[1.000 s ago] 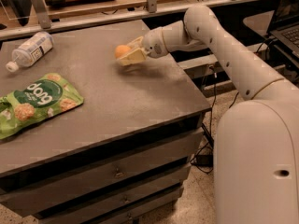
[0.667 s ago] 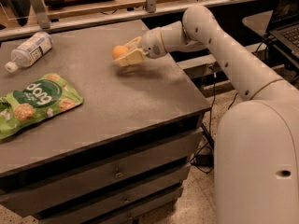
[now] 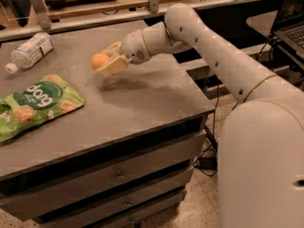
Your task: Move orange near green rice chip bag
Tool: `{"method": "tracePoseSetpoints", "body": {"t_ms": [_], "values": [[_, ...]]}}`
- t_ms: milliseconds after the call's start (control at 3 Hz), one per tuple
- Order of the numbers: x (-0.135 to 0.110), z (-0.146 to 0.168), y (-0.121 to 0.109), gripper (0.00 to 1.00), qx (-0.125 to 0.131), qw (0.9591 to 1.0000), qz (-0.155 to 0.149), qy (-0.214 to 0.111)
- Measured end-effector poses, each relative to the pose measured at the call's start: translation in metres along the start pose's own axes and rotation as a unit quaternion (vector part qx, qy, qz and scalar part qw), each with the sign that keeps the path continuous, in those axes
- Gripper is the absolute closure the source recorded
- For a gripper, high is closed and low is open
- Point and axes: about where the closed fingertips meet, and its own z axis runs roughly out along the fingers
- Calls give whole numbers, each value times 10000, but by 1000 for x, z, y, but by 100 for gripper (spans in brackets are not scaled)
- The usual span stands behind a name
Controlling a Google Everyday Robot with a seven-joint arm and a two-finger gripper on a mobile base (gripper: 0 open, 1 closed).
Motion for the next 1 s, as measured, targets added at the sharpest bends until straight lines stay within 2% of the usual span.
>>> {"method": "tracePoseSetpoints", "body": {"t_ms": [333, 1000], "values": [[-13, 27, 16, 100, -258, 9996, -93, 0], [-16, 68, 28, 100, -536, 9985, -72, 62]]}}
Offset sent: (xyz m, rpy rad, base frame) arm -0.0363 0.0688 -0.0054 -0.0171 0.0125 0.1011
